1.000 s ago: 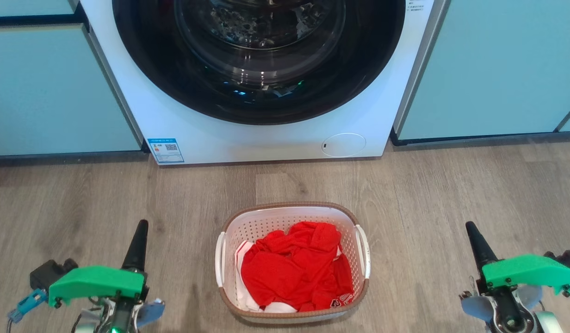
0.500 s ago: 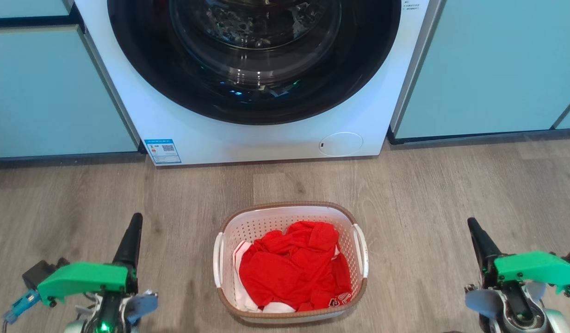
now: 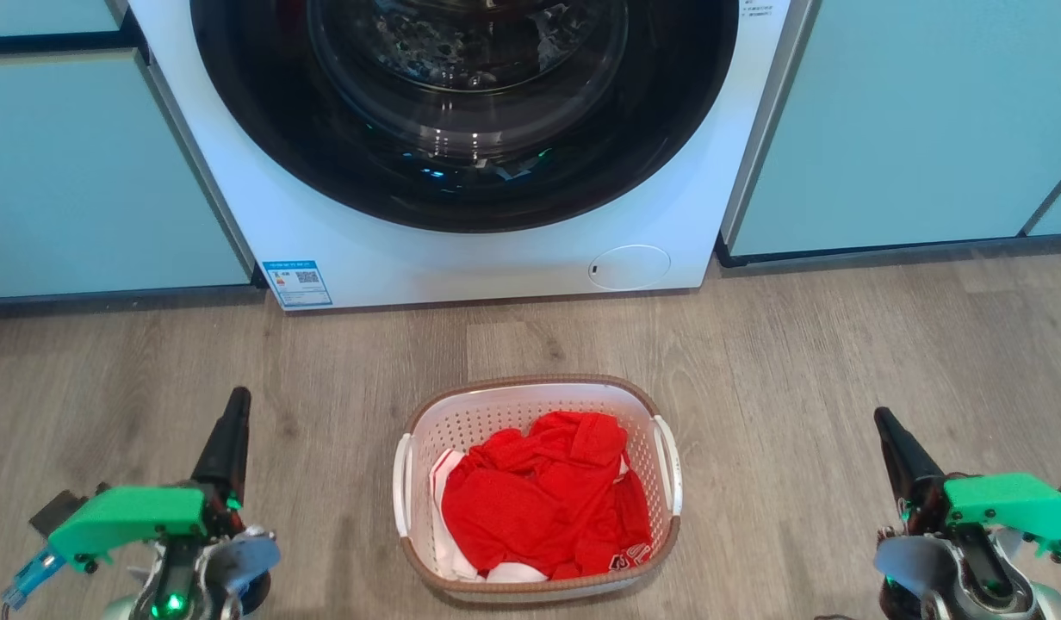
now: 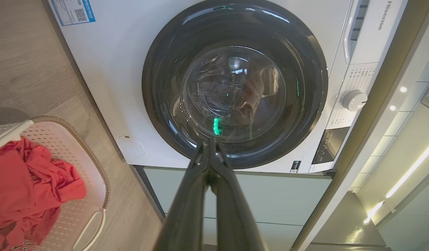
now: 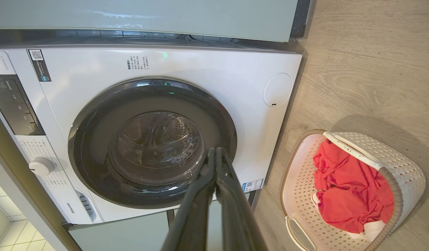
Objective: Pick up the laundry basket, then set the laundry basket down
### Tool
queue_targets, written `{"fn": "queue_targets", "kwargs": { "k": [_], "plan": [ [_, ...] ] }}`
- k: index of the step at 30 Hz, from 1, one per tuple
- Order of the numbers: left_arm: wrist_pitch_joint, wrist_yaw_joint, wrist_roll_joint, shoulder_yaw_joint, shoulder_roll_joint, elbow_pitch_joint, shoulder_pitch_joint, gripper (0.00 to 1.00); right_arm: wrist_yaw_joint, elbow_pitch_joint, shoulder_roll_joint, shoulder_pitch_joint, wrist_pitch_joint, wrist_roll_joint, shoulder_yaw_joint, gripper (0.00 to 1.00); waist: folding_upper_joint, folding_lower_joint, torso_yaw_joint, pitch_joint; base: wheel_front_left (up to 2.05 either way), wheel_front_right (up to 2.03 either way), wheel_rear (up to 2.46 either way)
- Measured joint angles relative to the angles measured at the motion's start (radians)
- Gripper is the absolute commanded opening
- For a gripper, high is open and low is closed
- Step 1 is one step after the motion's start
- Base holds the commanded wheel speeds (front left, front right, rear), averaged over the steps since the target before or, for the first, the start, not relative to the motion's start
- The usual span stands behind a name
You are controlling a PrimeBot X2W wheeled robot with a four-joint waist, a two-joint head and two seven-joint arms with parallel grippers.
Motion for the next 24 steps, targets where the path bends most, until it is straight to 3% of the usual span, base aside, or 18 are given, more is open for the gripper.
{"fn": "queue_targets", "kwargs": {
  "k": [4,24],
  "plan": [
    [0.013,-0.008,-0.048,0.021,-0.001,0.003,-0.006,0.00,0.000,0.005,0.000,-0.004,0.012,0.046,-0.006,0.00,0.0000,0.0000,-0.002,0.000,0.00,0.00,0.00],
    [0.017,-0.008,-0.047,0.026,-0.004,0.005,-0.006,0.00,0.000,0.005,0.000,-0.019,0.016,0.046,-0.011,0.00,0.0000,0.0000,-0.002,0.000,0.00,0.00,0.00]
  ]
}}
